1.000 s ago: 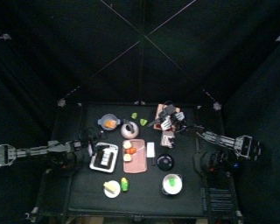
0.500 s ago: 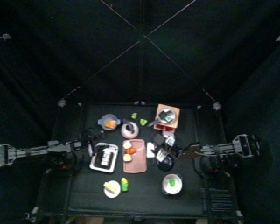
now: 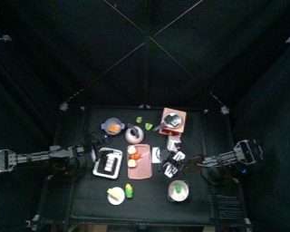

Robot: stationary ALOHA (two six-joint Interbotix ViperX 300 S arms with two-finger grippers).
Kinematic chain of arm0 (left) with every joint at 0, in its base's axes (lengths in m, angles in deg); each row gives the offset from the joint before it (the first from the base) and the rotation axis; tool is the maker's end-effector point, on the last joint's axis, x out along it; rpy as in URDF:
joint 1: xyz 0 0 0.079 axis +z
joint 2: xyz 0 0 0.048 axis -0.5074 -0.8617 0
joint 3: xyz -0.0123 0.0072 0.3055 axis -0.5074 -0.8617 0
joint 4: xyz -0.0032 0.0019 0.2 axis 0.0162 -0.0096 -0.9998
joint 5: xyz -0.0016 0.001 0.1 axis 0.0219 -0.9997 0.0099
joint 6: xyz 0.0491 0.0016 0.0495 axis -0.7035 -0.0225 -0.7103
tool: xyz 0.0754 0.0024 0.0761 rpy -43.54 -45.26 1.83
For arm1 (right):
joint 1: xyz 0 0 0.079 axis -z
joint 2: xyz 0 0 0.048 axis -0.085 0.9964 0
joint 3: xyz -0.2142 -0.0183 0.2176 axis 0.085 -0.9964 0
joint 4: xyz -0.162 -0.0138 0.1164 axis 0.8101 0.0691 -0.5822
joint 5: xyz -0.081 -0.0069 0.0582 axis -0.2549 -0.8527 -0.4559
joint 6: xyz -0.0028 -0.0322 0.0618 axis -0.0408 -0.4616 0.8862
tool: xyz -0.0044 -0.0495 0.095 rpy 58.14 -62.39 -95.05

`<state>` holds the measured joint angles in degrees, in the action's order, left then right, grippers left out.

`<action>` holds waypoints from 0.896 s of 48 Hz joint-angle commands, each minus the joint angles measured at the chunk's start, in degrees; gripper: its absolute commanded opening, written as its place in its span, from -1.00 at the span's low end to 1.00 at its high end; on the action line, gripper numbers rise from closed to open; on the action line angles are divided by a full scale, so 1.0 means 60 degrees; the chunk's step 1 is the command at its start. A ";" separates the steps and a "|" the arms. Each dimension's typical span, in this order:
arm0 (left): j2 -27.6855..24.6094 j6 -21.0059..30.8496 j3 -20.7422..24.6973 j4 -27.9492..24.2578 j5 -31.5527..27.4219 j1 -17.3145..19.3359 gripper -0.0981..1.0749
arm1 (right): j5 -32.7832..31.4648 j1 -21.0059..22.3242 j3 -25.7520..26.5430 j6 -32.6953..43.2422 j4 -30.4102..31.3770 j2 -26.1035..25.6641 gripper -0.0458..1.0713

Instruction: Grab pot lid

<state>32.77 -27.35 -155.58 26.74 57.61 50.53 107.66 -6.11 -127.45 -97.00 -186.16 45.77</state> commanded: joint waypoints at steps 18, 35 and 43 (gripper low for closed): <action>-0.0015 0.0000 0.0103 0.0015 0.0088 0.0044 0.80 | -0.0264 0.0073 -0.0630 0.0000 -0.0850 0.0249 0.85; -0.0015 0.0000 0.0073 0.0015 0.0088 0.0088 0.80 | -0.0864 0.0073 -0.0776 -0.0015 -0.0791 0.0688 0.83; -0.0015 0.0000 0.0073 0.0015 0.0088 0.0103 0.80 | -0.0952 0.0132 -0.0908 -0.0015 -0.0791 0.0762 0.76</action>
<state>32.77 -27.35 -155.85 26.74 57.61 50.88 102.38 -5.58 -133.16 -97.18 -190.99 50.96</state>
